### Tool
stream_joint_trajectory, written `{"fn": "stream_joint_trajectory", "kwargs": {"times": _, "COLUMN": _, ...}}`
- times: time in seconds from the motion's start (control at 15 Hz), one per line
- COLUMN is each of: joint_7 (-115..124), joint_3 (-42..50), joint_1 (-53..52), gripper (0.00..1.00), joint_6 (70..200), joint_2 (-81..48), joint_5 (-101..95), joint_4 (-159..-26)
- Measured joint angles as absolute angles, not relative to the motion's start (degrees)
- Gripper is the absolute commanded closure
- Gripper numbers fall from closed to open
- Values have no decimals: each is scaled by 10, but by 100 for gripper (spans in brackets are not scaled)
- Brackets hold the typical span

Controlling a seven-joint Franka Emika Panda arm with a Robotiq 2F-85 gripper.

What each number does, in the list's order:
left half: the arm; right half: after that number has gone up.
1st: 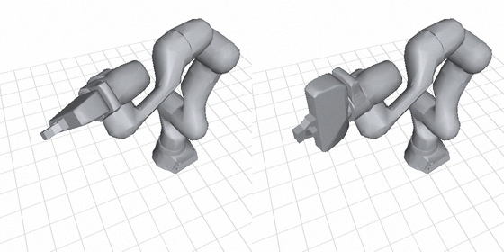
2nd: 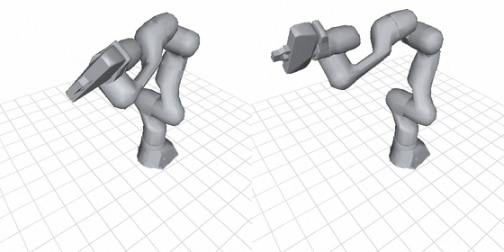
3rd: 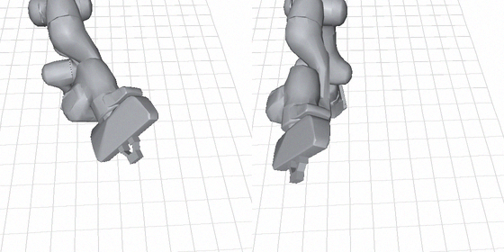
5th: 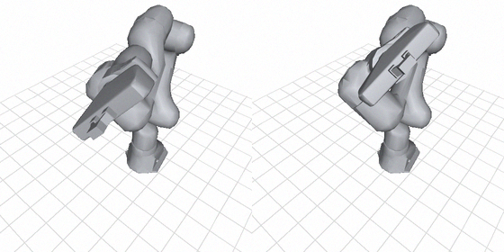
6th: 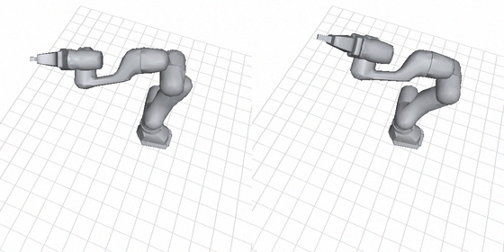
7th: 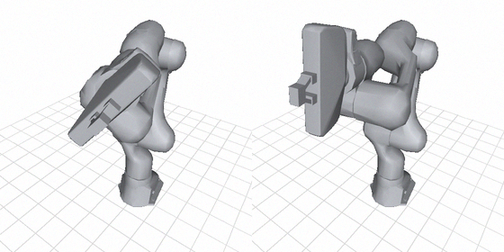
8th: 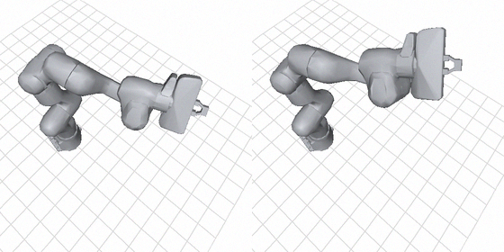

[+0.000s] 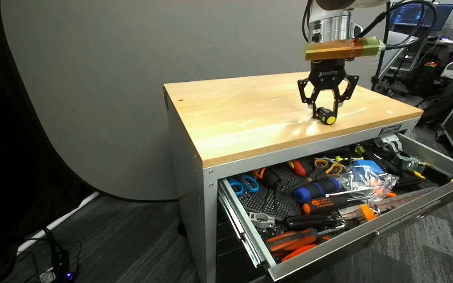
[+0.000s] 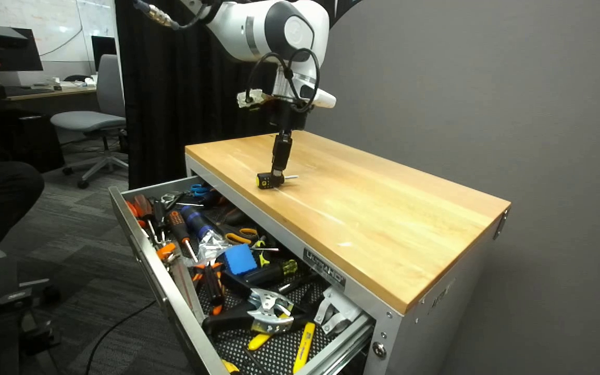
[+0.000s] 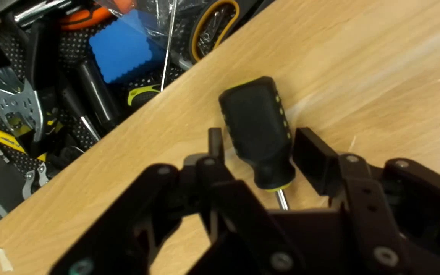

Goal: Pick up the screwdriver, put it in the open drawer and close the drawer

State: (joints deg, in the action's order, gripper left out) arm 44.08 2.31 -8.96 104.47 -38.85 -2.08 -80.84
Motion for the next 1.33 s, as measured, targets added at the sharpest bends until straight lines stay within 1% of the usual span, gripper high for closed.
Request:
{"fn": "stream_joint_trajectory", "kwargs": {"times": 0.07, "joint_7": 441, "joint_3": 23, "joint_1": -90, "gripper": 88, "joint_6": 1045, "joint_2": -389, "joint_5": -17, "joint_4": -808}}
{"fn": "stream_joint_trajectory", "kwargs": {"times": 0.13, "joint_7": 441, "joint_3": 23, "joint_1": -89, "gripper": 88, "joint_6": 1043, "joint_2": -388, "joint_5": -14, "joint_4": -806}}
{"fn": "stream_joint_trajectory", "kwargs": {"times": 0.6, "joint_7": 420, "joint_3": 21, "joint_1": -87, "gripper": 88, "joint_6": 1022, "joint_2": -369, "joint_5": -4, "joint_4": -825}}
{"fn": "stream_joint_trajectory", "kwargs": {"times": 1.07, "joint_7": 439, "joint_3": 24, "joint_1": -78, "gripper": 88, "joint_6": 1023, "joint_2": -291, "joint_5": 9, "joint_4": -942}}
{"fn": "stream_joint_trajectory", "kwargs": {"times": 1.33, "joint_7": 474, "joint_3": 24, "joint_1": -78, "gripper": 88, "joint_6": 1033, "joint_2": -273, "joint_5": 19, "joint_4": -1000}}
